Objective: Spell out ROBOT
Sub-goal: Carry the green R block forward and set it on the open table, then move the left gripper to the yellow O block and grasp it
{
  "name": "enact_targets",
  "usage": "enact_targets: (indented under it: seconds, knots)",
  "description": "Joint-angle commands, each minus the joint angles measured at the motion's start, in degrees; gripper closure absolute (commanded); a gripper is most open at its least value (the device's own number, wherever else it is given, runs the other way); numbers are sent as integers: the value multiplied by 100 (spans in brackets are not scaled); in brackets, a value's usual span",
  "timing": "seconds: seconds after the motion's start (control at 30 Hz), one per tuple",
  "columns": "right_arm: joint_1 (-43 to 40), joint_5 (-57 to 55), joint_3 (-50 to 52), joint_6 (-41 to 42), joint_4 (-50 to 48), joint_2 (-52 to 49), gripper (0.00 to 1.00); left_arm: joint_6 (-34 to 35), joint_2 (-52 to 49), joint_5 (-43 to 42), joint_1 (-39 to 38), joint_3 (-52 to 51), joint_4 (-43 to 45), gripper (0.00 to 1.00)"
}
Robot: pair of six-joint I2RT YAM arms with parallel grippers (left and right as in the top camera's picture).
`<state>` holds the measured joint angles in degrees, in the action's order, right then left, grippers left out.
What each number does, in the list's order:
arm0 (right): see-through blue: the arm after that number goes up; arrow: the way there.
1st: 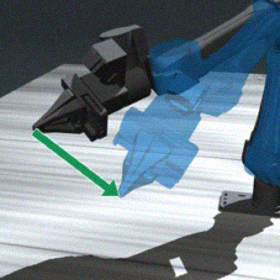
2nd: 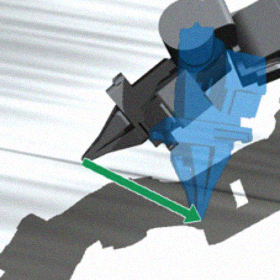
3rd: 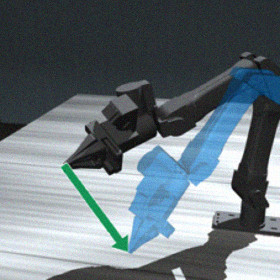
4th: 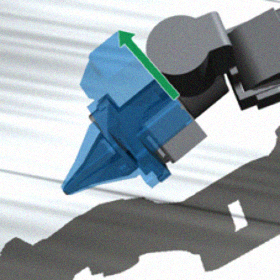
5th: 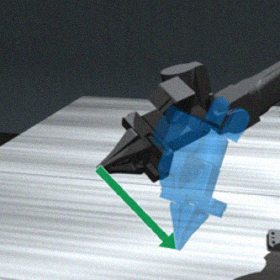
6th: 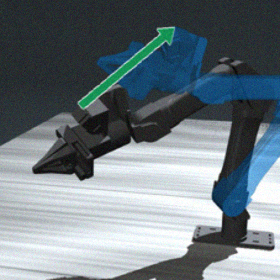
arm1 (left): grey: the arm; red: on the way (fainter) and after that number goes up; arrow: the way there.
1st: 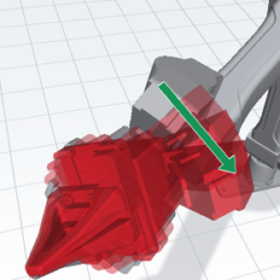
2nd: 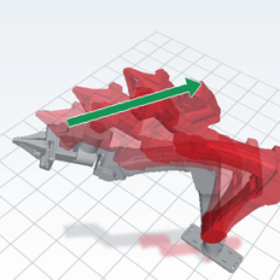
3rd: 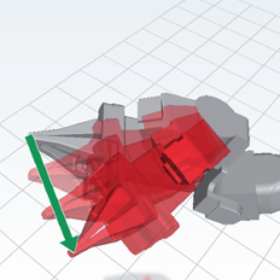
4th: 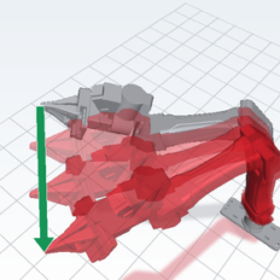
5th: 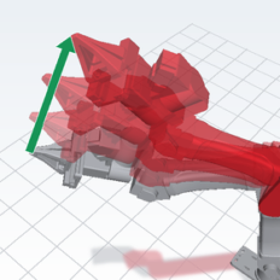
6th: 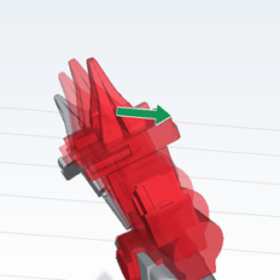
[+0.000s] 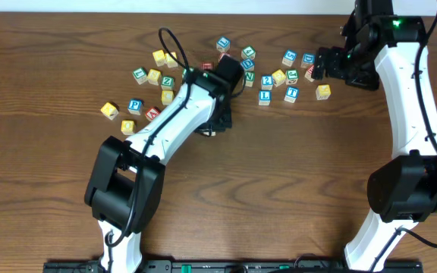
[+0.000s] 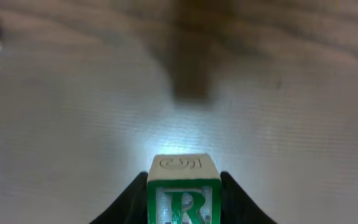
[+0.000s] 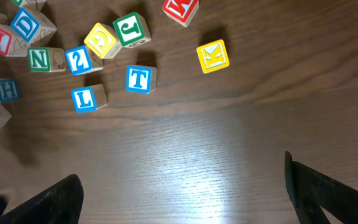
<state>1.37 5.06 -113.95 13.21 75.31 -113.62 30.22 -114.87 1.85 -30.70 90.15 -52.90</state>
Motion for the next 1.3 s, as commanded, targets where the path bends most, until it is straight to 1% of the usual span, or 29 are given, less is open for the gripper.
enact_targets:
  seconds: [0.0,0.07,0.2,0.27,0.33,0.43,0.67,0.8,0.9,0.97,1.0,1.1,1.27]
  knots:
    - [22,-70,-63,-2,-7,4,1,179,-22,79,-2,-461,612,72]
    - [22,-94,-63,-2,-7,4,1,184,-22,79,-4,-752,1119,72]
    - [22,-114,-63,-2,-2,4,1,186,-22,76,-24,-1298,1652,72]
    - [22,-114,-63,-2,-11,4,1,181,-22,79,-24,-1416,1869,72]
    - [22,-111,-63,0,-11,4,1,179,-22,94,-24,-1416,1917,72]
    - [22,-114,-63,-2,-9,4,1,179,-22,382,-24,-1416,1919,71]
    - [22,-111,-63,-2,-4,4,1,177,-22,378,-24,-1419,1849,71]
    - [22,-111,-63,-2,-7,4,1,90,-22,378,-24,-1419,1851,56]
    - [22,-111,-63,-2,-2,4,1,52,-4,378,-22,-1414,1853,49]
    - [22,-109,-63,-2,-4,4,1,-83,37,378,-22,-1388,1851,47]
    - [22,-111,-63,-2,-4,4,1,-190,85,378,-17,-1357,1853,43]
    - [22,-111,-63,-2,-7,4,1,-573,372,378,59,-1132,1805,41]
    - [22,-111,-63,-2,-9,4,1,-903,1126,376,361,-911,1803,39]
